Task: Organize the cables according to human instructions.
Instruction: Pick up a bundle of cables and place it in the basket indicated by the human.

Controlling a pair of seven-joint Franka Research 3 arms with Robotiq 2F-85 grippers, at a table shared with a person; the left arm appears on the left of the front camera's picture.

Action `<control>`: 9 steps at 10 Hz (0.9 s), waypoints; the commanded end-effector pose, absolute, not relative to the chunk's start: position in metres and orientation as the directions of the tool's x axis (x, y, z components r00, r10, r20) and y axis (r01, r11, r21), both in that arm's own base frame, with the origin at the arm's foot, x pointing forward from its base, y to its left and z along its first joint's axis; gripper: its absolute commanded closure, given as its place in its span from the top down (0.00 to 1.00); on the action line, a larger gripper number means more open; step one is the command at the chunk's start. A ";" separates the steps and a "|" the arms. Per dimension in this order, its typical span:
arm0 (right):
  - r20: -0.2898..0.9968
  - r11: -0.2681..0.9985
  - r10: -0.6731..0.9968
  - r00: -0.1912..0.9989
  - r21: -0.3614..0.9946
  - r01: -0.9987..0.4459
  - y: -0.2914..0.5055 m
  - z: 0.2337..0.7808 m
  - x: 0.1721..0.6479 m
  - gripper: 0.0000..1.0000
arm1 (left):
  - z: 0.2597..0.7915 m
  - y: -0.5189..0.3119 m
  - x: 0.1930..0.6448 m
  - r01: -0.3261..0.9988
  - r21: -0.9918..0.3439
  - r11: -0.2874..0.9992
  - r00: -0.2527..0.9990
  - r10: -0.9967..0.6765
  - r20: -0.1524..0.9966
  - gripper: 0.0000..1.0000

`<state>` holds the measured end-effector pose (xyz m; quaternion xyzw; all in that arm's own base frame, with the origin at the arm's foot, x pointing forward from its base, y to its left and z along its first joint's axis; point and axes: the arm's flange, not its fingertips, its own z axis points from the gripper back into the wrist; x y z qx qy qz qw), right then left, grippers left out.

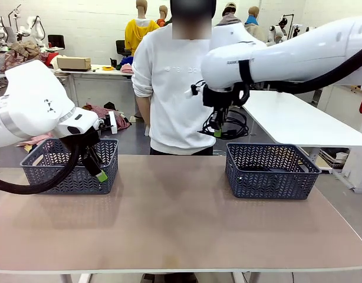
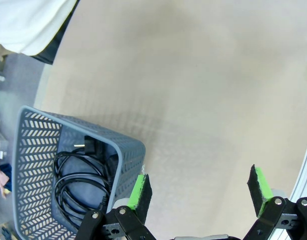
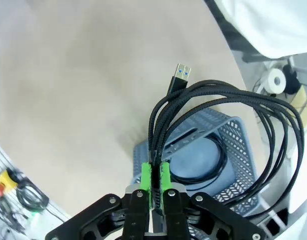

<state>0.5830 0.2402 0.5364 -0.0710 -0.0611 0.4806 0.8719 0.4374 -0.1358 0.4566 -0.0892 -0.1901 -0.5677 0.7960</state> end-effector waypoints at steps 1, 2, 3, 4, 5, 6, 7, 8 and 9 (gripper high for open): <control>0.112 0.433 0.901 0.420 -0.143 -0.890 0.200 0.525 0.567 0.00 | 0.458 -0.134 0.438 0.935 0.074 0.346 0.290 -0.869 0.400 1.00; 0.117 0.425 0.904 0.411 -0.144 -0.894 0.181 0.519 0.567 0.00 | 0.458 -0.134 0.438 0.935 0.074 0.346 0.290 -0.869 0.400 1.00; 0.120 0.392 0.918 0.377 -0.147 -0.908 0.161 0.512 0.567 0.00 | 0.458 -0.134 0.438 0.935 0.074 0.346 0.290 -0.869 0.400 1.00; 0.130 0.391 0.918 0.375 -0.146 -0.909 0.143 0.506 0.570 0.00 | 0.458 -0.134 0.438 0.935 0.074 0.346 0.290 -0.869 0.400 1.00; 0.126 0.385 0.921 0.369 -0.142 -0.912 0.127 0.500 0.573 0.00 | 0.458 -0.134 0.438 0.935 0.074 0.346 0.290 -0.869 0.400 1.00; 0.116 0.383 0.922 0.368 -0.144 -0.913 0.112 0.495 0.575 0.00 | 0.458 -0.134 0.438 0.935 0.074 0.346 0.290 -0.869 0.400 1.00; 0.113 0.378 0.925 0.364 -0.143 -0.915 0.099 0.490 0.578 0.00 | 0.458 -0.134 0.438 0.935 0.074 0.346 0.290 -0.869 0.400 1.00; 0.119 0.377 0.924 0.362 -0.145 -0.915 0.085 0.483 0.583 0.00 | 0.458 -0.134 0.438 0.935 0.074 0.346 0.290 -0.869 0.400 1.00; 0.109 0.361 0.931 0.348 -0.140 -0.922 0.075 0.478 0.586 0.00 | 0.458 -0.134 0.438 0.935 0.074 0.346 0.290 -0.869 0.400 1.00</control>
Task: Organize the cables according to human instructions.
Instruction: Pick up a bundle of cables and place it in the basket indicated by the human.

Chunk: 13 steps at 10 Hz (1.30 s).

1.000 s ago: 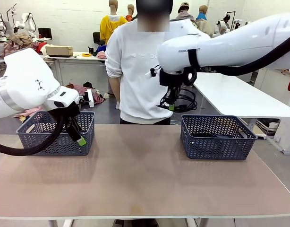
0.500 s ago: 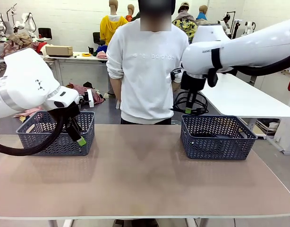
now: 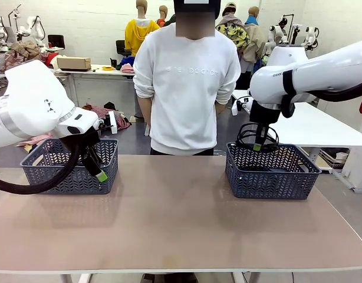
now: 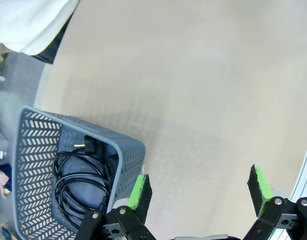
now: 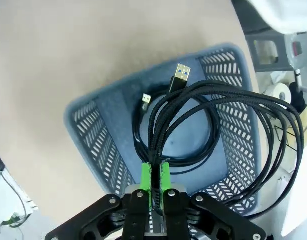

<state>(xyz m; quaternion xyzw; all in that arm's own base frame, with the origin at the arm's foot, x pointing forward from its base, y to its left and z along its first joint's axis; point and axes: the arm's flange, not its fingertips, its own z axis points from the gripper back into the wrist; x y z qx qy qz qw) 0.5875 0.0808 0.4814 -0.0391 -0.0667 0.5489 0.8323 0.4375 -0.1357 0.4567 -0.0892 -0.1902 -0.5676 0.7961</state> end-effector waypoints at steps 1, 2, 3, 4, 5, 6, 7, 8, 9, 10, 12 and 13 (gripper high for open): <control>0.108 0.355 0.933 0.343 -0.127 -0.926 0.068 0.471 0.588 0.00 | 0.458 -0.134 0.438 0.935 0.074 0.346 0.290 -0.869 0.400 1.00; 0.101 0.354 0.934 0.343 -0.123 -0.927 0.064 0.464 0.589 0.00 | 0.458 -0.134 0.438 0.935 0.074 0.346 0.290 -0.869 0.400 1.00; 0.095 0.363 0.930 0.354 -0.110 -0.925 0.059 0.457 0.590 0.00 | 0.458 -0.134 0.438 0.935 0.074 0.346 0.290 -0.869 0.400 1.00; 0.098 0.374 0.926 0.365 -0.106 -0.921 0.055 0.451 0.592 0.00 | 0.458 -0.134 0.438 0.935 0.074 0.346 0.290 -0.869 0.400 1.00; 0.093 0.379 0.924 0.371 -0.098 -0.920 0.051 0.446 0.594 0.00 | 0.458 -0.134 0.438 0.935 0.074 0.346 0.290 -0.869 0.400 1.00; 0.105 0.403 0.914 0.393 -0.106 -0.909 0.050 0.442 0.598 0.00 | 0.458 -0.134 0.438 0.935 0.074 0.346 0.290 -0.869 0.400 1.00; 0.110 0.418 0.907 0.406 -0.120 -0.901 0.049 0.438 0.600 0.00 | 0.458 -0.134 0.438 0.935 0.074 0.346 0.290 -0.869 0.400 1.00; 0.134 0.435 0.898 0.419 -0.129 -0.891 0.049 0.438 0.601 0.00 | 0.458 -0.134 0.438 0.935 0.074 0.346 0.290 -0.869 0.400 1.00; 0.144 0.463 0.884 0.445 -0.137 -0.876 0.049 0.437 0.602 0.00 | 0.458 -0.134 0.438 0.935 0.074 0.346 0.290 -0.869 0.400 1.00; 0.150 0.474 0.878 0.455 -0.135 -0.870 0.049 0.436 0.604 0.00 | 0.458 -0.134 0.438 0.935 0.074 0.346 0.290 -0.869 0.400 1.00; 0.132 0.473 0.879 0.458 -0.124 -0.872 0.051 0.434 0.606 0.27 | 0.458 -0.134 0.438 0.935 0.074 0.346 0.290 -0.869 0.400 1.00; 0.132 0.477 0.877 0.462 -0.122 -0.870 0.051 0.434 0.606 0.27 | 0.458 -0.134 0.438 0.935 0.074 0.346 0.290 -0.869 0.400 1.00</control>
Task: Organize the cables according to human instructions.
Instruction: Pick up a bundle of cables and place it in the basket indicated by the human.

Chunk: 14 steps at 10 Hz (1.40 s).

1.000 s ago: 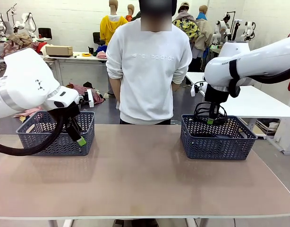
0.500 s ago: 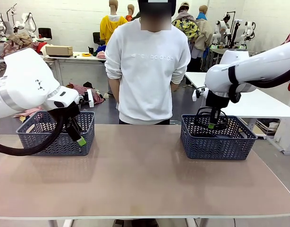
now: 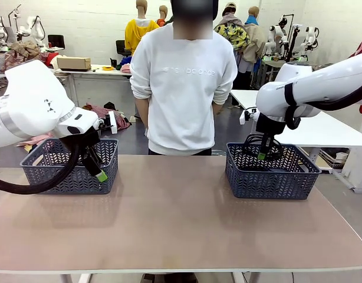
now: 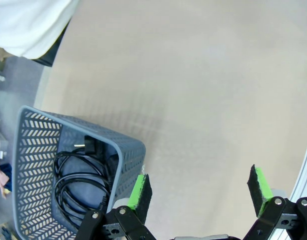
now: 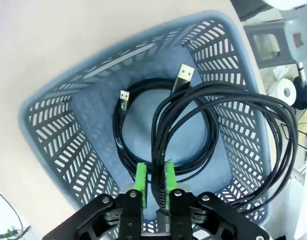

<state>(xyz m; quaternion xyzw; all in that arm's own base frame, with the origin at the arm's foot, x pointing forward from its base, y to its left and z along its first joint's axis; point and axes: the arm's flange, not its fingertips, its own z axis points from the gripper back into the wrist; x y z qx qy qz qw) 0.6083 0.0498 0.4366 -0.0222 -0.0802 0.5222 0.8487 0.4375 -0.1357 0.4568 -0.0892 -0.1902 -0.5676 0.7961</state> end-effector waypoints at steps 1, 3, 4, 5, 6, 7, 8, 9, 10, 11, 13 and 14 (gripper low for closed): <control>0.140 0.491 0.869 0.475 -0.116 -0.863 0.049 0.435 0.605 0.46 | 0.458 -0.134 0.438 0.935 0.074 0.346 0.290 -0.869 0.400 1.00; 0.157 0.517 0.853 0.498 -0.111 -0.849 0.047 0.439 0.603 0.65 | 0.458 -0.134 0.438 0.935 0.074 0.346 0.290 -0.869 0.400 1.00; 0.179 0.514 0.852 0.493 -0.099 -0.852 0.046 0.444 0.600 0.51 | 0.458 -0.134 0.438 0.935 0.074 0.346 0.290 -0.869 0.400 1.00; 0.179 0.530 0.842 0.508 -0.101 -0.842 0.044 0.448 0.596 0.84 | 0.458 -0.134 0.438 0.935 0.074 0.346 0.290 -0.869 0.400 1.00; 0.174 0.538 0.837 0.518 -0.092 -0.838 0.044 0.451 0.593 0.70 | 0.458 -0.134 0.438 0.935 0.074 0.346 0.290 -0.869 0.400 1.00; 0.168 0.545 0.833 0.526 -0.087 -0.834 0.044 0.451 0.591 1.00 | 0.458 -0.134 0.438 0.935 0.074 0.346 0.290 -0.869 0.400 1.00; 0.166 0.548 0.831 0.531 -0.083 -0.832 0.045 0.452 0.591 0.89 | 0.458 -0.134 0.438 0.935 0.074 0.346 0.290 -0.869 0.400 1.00; 0.159 0.550 0.830 0.534 -0.079 -0.832 0.046 0.452 0.591 1.00 | 0.458 -0.134 0.438 0.935 0.074 0.346 0.290 -0.869 0.400 1.00; 0.153 0.551 0.830 0.536 -0.077 -0.831 0.046 0.452 0.592 1.00 | 0.458 -0.134 0.438 0.935 0.074 0.346 0.290 -0.869 0.400 1.00; 0.146 0.552 0.830 0.538 -0.075 -0.831 0.046 0.451 0.592 1.00 | 0.458 -0.134 0.438 0.935 0.074 0.346 0.290 -0.869 0.400 1.00; 0.134 0.546 0.835 0.534 -0.073 -0.835 0.050 0.451 0.594 1.00 | 0.458 -0.134 0.438 0.935 0.074 0.346 0.290 -0.869 0.400 1.00; 0.131 0.557 0.828 0.545 -0.085 -0.826 0.053 0.451 0.597 1.00 | 0.458 -0.134 0.438 0.935 0.074 0.346 0.290 -0.869 0.400 1.00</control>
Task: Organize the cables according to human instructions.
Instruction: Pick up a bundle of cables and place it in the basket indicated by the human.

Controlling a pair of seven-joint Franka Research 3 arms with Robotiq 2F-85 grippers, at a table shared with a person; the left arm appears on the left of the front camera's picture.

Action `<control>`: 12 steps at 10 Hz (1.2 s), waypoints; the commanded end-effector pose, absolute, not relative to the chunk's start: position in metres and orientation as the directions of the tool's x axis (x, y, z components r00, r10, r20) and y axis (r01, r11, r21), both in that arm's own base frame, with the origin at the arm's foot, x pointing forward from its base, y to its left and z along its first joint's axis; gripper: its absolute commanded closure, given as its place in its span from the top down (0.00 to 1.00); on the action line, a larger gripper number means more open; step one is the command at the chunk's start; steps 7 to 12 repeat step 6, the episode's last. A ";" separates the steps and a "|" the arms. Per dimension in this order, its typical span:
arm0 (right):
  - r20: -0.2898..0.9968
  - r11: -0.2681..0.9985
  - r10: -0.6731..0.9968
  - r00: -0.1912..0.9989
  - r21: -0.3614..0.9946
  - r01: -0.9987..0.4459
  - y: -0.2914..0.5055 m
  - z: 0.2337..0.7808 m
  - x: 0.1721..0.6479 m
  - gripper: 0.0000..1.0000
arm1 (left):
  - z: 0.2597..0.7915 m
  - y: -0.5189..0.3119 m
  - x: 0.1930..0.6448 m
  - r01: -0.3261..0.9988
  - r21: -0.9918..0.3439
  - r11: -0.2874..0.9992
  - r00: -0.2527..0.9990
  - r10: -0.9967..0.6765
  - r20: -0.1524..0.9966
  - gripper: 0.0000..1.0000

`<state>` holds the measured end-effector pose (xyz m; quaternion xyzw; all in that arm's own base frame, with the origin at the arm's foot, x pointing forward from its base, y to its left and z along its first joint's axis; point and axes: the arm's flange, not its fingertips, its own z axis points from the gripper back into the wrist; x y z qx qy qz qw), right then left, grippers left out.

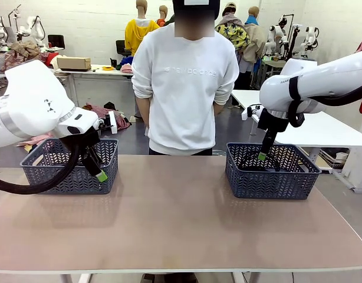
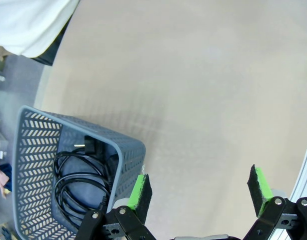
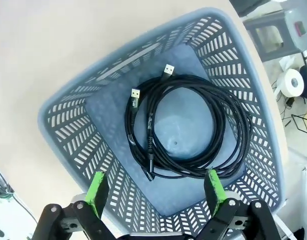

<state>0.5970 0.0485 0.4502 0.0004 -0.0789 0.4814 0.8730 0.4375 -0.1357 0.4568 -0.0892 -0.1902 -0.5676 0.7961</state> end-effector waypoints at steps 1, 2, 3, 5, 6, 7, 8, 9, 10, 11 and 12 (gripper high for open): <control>0.125 0.581 0.812 0.570 -0.084 -0.809 0.054 0.450 0.598 1.00 | 0.458 -0.134 0.438 0.935 0.074 0.346 0.290 -0.869 0.400 1.00; 0.138 0.537 0.840 0.524 -0.075 -0.841 0.048 0.450 0.597 1.00 | 0.458 -0.134 0.438 0.935 0.074 0.346 0.290 -0.869 0.400 1.00; 0.138 0.537 0.840 0.524 -0.075 -0.841 0.048 0.450 0.597 1.00 | 0.458 -0.134 0.438 0.935 0.074 0.346 0.290 -0.869 0.400 1.00; 0.138 0.537 0.840 0.524 -0.075 -0.841 0.048 0.450 0.597 1.00 | 0.458 -0.134 0.438 0.935 0.074 0.346 0.290 -0.869 0.400 1.00; 0.138 0.537 0.840 0.524 -0.075 -0.841 0.048 0.450 0.597 1.00 | 0.458 -0.134 0.438 0.935 0.074 0.346 0.290 -0.869 0.400 1.00; 0.138 0.537 0.840 0.524 -0.075 -0.841 0.048 0.450 0.597 1.00 | 0.458 -0.134 0.438 0.935 0.074 0.346 0.290 -0.869 0.400 1.00; 0.138 0.537 0.840 0.524 -0.075 -0.841 0.048 0.450 0.597 1.00 | 0.458 -0.134 0.438 0.935 0.074 0.346 0.290 -0.869 0.400 1.00; 0.138 0.537 0.840 0.524 -0.075 -0.841 0.048 0.450 0.597 1.00 | 0.458 -0.134 0.438 0.935 0.074 0.346 0.290 -0.869 0.400 1.00; 0.138 0.537 0.840 0.524 -0.075 -0.841 0.048 0.450 0.597 1.00 | 0.458 -0.134 0.438 0.935 0.074 0.346 0.290 -0.869 0.400 1.00; 0.138 0.537 0.840 0.524 -0.075 -0.841 0.048 0.450 0.597 1.00 | 0.458 -0.134 0.438 0.935 0.074 0.346 0.290 -0.869 0.400 1.00; 0.138 0.537 0.840 0.524 -0.075 -0.841 0.048 0.450 0.597 1.00 | 0.458 -0.134 0.438 0.935 0.074 0.346 0.290 -0.869 0.400 1.00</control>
